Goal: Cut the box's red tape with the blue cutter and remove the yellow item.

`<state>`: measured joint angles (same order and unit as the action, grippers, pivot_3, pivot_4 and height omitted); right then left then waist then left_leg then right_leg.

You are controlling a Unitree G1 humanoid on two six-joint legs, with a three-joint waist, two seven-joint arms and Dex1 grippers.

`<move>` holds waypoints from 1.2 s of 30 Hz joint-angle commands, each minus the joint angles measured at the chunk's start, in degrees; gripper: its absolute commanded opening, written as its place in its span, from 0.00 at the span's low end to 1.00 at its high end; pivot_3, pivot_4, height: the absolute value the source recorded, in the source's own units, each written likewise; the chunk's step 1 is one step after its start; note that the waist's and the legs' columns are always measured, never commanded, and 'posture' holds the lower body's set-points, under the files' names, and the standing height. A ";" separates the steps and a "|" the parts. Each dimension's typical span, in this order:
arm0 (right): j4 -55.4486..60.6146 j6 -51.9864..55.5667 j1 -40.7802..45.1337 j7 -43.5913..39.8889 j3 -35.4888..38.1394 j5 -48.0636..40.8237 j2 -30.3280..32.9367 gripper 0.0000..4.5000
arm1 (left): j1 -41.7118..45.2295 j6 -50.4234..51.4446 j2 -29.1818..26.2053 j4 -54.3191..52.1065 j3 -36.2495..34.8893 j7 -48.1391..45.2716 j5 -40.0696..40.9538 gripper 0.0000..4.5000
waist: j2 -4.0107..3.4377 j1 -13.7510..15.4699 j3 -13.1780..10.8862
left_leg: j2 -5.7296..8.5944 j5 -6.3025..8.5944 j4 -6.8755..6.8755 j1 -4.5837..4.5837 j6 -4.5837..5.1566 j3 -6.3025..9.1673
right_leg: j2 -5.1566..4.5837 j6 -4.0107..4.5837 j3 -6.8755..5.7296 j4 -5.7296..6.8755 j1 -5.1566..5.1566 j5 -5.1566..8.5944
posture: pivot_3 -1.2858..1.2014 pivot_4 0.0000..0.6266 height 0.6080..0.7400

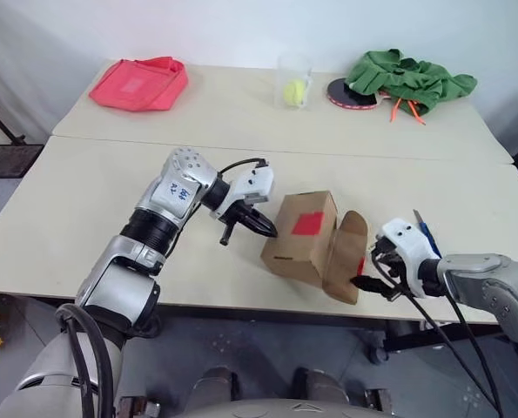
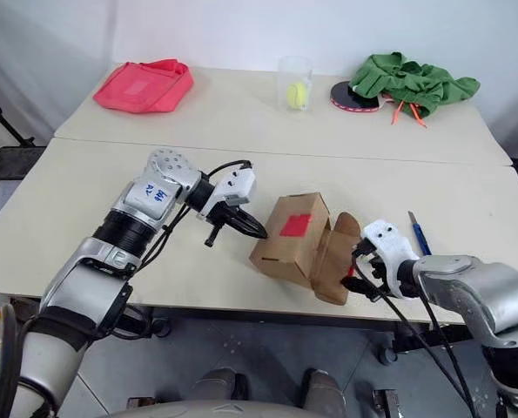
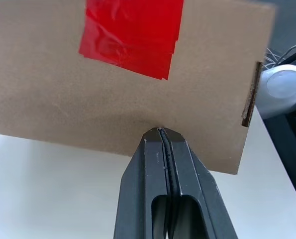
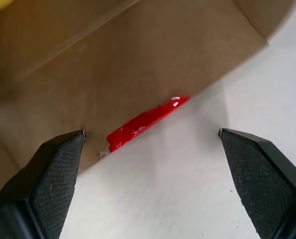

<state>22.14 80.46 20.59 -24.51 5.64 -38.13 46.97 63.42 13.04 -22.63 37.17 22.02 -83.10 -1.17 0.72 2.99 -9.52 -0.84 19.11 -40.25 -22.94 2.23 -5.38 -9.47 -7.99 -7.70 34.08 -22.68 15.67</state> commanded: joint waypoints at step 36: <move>-17.70 8.40 9.07 -4.60 7.93 -0.80 -5.69 1.00 | 9.08 0.49 10.64 4.20 -3.86 3.25 0.28 0.00 | -0.16 -1.55 -0.16 | 0.00 -0.05 0.13 -0.40 -0.05 -0.82 | -0.02 -0.23 0.03 0.21 -0.74 -0.13 | 0.52 0.24 1.00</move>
<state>4.52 87.61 30.79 -29.18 14.90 -39.36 41.07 71.59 13.60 -13.14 43.44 18.91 -80.25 -2.27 0.57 1.44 -9.69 -0.84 19.06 -40.12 -23.34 2.19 -6.19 -9.49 -8.22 -7.67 34.29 -23.41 15.55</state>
